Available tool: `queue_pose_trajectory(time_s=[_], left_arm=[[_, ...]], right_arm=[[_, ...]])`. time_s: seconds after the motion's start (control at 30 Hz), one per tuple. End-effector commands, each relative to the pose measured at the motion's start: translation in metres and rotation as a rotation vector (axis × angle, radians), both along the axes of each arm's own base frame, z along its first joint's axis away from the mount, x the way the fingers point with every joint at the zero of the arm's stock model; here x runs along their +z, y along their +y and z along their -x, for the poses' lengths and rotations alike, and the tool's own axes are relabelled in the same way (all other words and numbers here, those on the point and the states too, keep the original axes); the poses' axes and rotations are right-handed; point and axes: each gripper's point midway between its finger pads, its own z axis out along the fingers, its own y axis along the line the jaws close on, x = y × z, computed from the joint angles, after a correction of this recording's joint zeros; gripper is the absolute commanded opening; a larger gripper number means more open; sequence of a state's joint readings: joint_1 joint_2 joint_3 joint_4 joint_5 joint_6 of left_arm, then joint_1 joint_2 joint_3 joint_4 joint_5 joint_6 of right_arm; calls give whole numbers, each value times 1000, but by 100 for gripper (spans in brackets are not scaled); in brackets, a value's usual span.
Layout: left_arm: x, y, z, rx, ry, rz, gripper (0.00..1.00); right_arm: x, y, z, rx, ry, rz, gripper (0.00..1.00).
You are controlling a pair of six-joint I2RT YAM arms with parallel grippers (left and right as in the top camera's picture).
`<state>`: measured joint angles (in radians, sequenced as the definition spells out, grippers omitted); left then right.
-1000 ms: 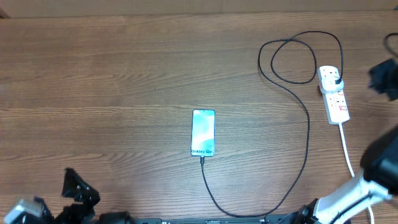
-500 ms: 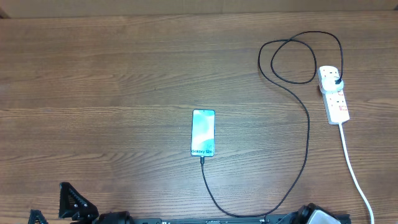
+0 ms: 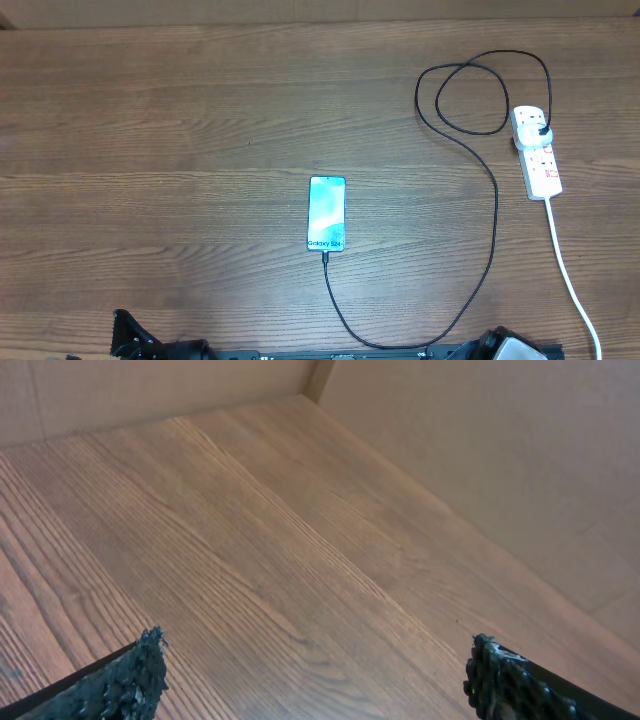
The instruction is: Plug charger to phone and switch on socket
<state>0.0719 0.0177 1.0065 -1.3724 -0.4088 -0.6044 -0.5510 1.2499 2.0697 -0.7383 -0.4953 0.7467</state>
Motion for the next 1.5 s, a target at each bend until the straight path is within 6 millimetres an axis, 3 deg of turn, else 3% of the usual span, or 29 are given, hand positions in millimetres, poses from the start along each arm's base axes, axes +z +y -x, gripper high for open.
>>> queue_pose_trajectory(time_s=[0.0,0.17,0.33,0.53,0.77,1.07,1.37,1.47], left_arm=[[2,2,4,21,-28,11,100],[25,-9,-19,-58,-154,34,99],[42,-37,-67,-242,-291,58,99],[22,-39,-120,-287,-344,14,100],[-22,-57,-170,-442,-361,-142,99],[-88,-59,-195,-467,-327,-165,99],[-114,-60,-195,-478,-245,-141,99],[-114,-60,-195,-478,-244,-141,100]], right_arm=[[9,27,24,35,-27,86,19],[11,60,39,86,-41,178,26],[15,87,73,126,-74,237,31],[27,101,126,116,-165,317,31],[35,110,174,105,-246,337,31],[38,122,206,132,-304,353,30],[30,126,227,123,-368,370,30],[25,128,236,116,-410,382,31]])
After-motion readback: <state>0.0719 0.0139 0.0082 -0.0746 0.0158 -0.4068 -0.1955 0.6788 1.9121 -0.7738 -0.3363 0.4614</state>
